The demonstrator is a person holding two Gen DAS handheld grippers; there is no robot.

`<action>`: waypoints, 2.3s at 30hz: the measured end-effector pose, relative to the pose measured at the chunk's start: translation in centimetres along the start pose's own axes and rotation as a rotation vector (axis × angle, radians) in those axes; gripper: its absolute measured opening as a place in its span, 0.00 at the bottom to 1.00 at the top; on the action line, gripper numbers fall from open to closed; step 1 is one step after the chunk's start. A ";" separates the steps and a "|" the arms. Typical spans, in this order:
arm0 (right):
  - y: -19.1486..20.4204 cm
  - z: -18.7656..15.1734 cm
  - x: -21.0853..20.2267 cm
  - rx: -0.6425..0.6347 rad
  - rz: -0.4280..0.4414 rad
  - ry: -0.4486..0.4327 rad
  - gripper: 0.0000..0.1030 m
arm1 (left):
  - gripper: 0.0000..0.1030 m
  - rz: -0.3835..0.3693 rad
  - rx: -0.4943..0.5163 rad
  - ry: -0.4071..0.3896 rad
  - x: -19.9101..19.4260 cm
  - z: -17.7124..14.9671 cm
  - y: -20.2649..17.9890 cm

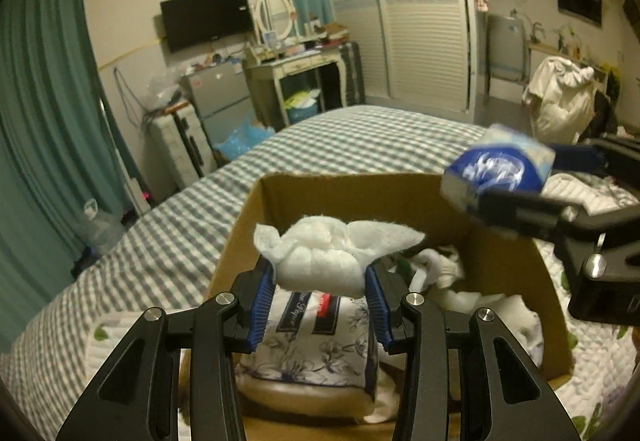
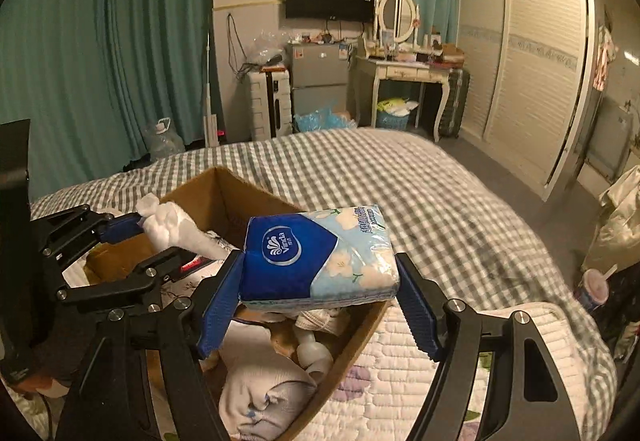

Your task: Organize soft objects

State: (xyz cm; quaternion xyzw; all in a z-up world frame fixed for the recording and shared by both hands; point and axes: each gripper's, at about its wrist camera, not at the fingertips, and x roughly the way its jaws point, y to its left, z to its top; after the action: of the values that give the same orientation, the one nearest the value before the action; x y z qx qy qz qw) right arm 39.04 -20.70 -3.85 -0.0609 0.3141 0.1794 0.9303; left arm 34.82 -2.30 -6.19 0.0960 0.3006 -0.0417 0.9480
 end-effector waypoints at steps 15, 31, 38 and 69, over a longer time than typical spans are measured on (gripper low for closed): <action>0.6 2.5 -9.8 0.071 -0.068 -0.102 0.85 | 0.83 0.055 -0.022 -0.134 -10.5 3.5 0.2; 7.7 1.0 -35.3 0.032 -0.177 -0.381 1.00 | 0.96 0.133 0.019 -0.489 -32.8 1.5 3.9; 10.2 -5.5 -35.4 0.096 -0.218 -0.494 1.00 | 0.96 0.058 -0.065 -0.464 -30.8 -2.1 5.5; 11.1 -10.2 -23.5 0.128 -0.219 -0.378 1.00 | 0.96 -0.003 -0.117 -0.316 -23.5 -6.7 5.7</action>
State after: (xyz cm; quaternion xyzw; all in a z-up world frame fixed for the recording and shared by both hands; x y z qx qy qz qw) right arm 11.81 -19.66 2.25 -0.0006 0.1363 0.0652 0.9885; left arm 12.62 5.13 2.89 0.0325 0.1496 -0.0404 0.9874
